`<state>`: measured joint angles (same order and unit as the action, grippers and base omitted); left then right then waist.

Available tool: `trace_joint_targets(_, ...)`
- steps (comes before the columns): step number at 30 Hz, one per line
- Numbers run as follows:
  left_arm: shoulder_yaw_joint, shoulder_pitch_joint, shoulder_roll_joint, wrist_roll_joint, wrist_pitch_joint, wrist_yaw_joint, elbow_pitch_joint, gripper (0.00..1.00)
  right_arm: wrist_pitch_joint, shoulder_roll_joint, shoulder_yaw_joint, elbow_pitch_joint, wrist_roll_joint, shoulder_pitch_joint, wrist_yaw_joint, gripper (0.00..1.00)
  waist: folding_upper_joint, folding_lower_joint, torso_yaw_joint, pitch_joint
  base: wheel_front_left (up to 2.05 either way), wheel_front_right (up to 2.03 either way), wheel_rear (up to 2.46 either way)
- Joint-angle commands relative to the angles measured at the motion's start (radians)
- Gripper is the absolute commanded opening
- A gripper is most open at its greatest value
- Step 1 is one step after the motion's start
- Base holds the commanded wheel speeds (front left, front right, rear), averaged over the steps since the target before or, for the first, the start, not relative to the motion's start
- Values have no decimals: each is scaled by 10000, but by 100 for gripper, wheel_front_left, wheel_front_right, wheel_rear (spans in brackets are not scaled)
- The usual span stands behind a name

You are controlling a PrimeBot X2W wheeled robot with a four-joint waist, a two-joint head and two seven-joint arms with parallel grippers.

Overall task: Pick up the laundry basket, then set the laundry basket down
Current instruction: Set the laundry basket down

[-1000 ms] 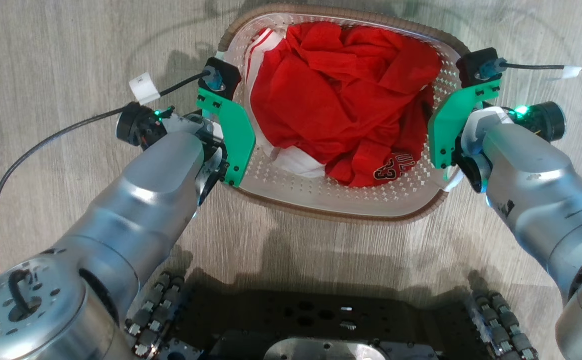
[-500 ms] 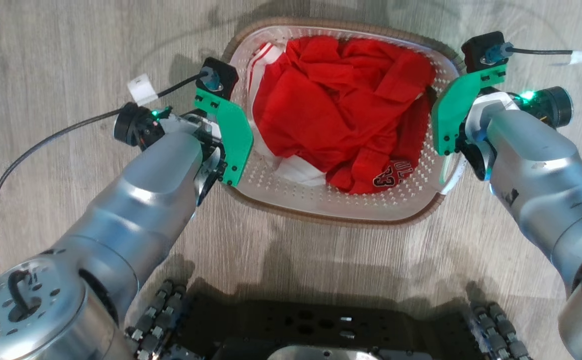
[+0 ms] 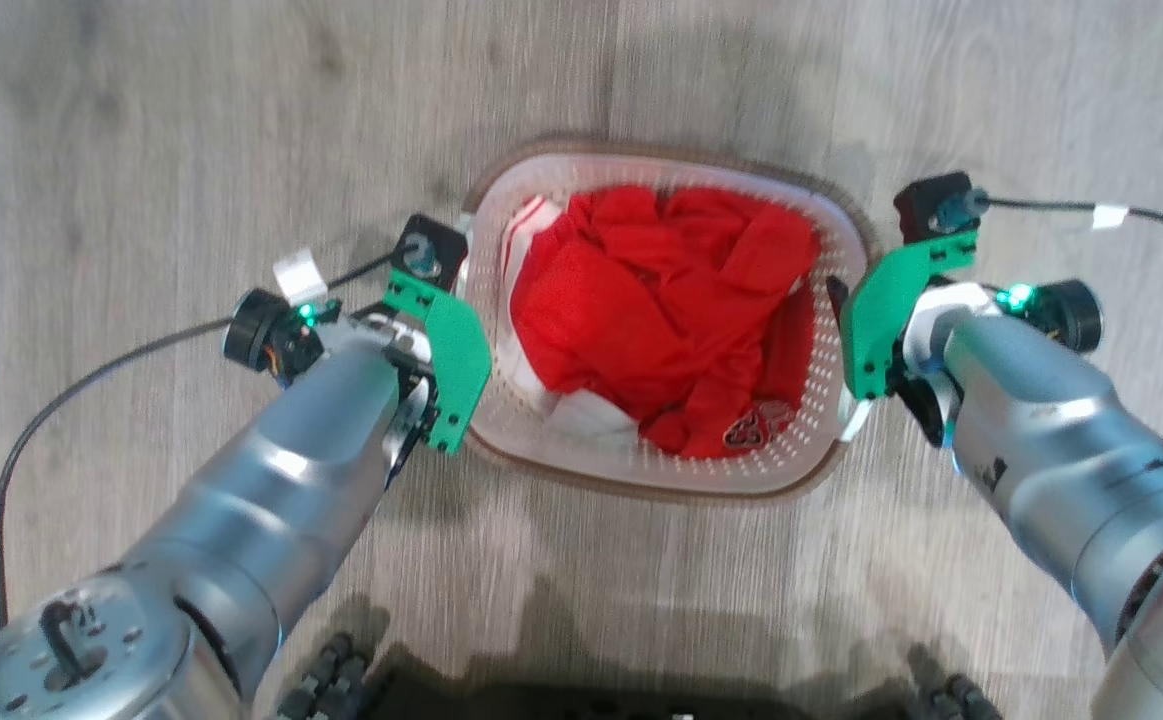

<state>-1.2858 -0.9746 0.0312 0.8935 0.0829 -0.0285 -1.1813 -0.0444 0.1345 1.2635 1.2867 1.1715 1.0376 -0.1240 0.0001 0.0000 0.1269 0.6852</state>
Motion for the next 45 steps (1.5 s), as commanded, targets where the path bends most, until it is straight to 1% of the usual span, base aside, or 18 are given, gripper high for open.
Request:
trace_joint_targets(1, 55, 154, 191, -124, -159, -85, -45, 100, -85, -103, 7, 3, 66, -671, -67, 100, -1, 0, -81, -764, 0, 0, 0)
trace_joint_targets(6, 90, 785, 191, -153, -941, -15, -243, 100, -508, -205, -159, -175, 370, -1373, -67, 100, -1, 0, -267, -2329, 0, 0, 0)
trace_joint_targets(10, 342, 1256, 191, 244, -1634, 126, -319, 100, -1330, -145, -355, -682, 645, -1890, -67, 100, -1, 0, -392, -3602, 0, 0, 0)
trace_joint_targets(15, 734, 1529, 191, 590, -2927, 140, -453, 100, -2096, -9, -704, -1124, 709, -2094, -67, 100, -1, 0, -591, -4852, 0, 0, 0)
trace_joint_targets(17, 958, 1481, 191, 644, -3289, 40, -465, 100, -2158, 100, -1105, -1333, 633, -1953, -67, 100, -1, 0, -640, -5138, 0, 0, 0)
trace_joint_targets(19, 1312, 1392, 254, 661, -3424, -114, -280, 100, -2166, 346, -1912, -1755, 228, -1738, -67, 100, -1, 0, -675, -5388, 0, 0, 0)
trace_joint_targets(20, 1643, 1276, 366, 580, -3434, -271, 112, 100, -2168, 480, -2396, -2002, -70, -1737, -67, 100, -1, 0, -670, -5499, 0, 0, 0)
trace_joint_targets(22, 2486, 1338, 723, 153, -3440, -657, 1199, 100, -2170, 738, -3487, -2593, -864, -1900, -67, 100, -1, 0, -673, -5720, 0, 0, 0)
trace_joint_targets(24, 3520, 1736, 1104, -571, -3442, -1075, 2521, 100, -2171, 941, -4698, -3353, -1859, -2273, -67, 100, -1, 0, -678, -5902, 0, 0, 0)
trace_joint_targets(27, 5194, 2883, 1505, -2135, -3444, -1343, 4847, 100, -2171, 1013, -6624, -4705, -3474, -3249, -67, 100, -1, 0, -682, -6160, 0, 0, 0)
trace_joint_targets(29, 6222, 3838, 1510, -3055, -3445, -1361, 6116, 100, -2172, 904, -7814, -5683, -4547, -4067, -67, 100, -1, 0, -696, -6335, 0, 0, 0)
trace_joint_targets(31, 7140, 4711, 1412, -3952, -3445, -1297, 7222, 100, -2172, 680, -8730, -6662, -5620, -4902, -67, 100, -1, 0, -721, -6488, 0, 0, 0)
trace_joint_targets(32, 7575, 5125, 1312, -4359, -3445, -1223, 7753, 100, -2172, 527, -9113, -7125, -6068, -5312, -67, 100, -1, 0, -728, -6566, 0, 0, 0)
trace_joint_targets(33, 8366, 5886, 1082, -5133, -3445, -1090, 8669, 100, -2172, 198, -9784, -7992, -6780, -6074, -67, 100, -1, 0, -722, -6673, 0, 0, 0)
trace_joint_targets(36, 9242, 6758, 733, -6153, -3446, -941, 9701, 100, -2173, -125, -10409, -9120, -7698, -7012, -67, 100, -1, 0, -683, -6753, 0, 0, 0)
trace_joint_targets(38, 9721, 7288, 507, -6540, -3446, -873, 10146, 100, -2173, -280, -10592, -9652, -8161, -7523, -67, 100, -1, 0, -692, -6791, 0, 0, 0)
trace_joint_targets(41, 10296, 7894, 314, -6915, -3446, -837, 10449, 100, -2173, -460, -10765, -10194, -8596, -8083, -67, 100, -1, 0, -702, -6830, 0, 0, 0)
trace_joint_targets(45, 10547, 8411, 218, -7179, -3446, -617, 10508, 100, -2173, -588, -10827, -10795, -9106, -8657, -67, 100, -1, 0, -671, -6891, 0, 0, 0)
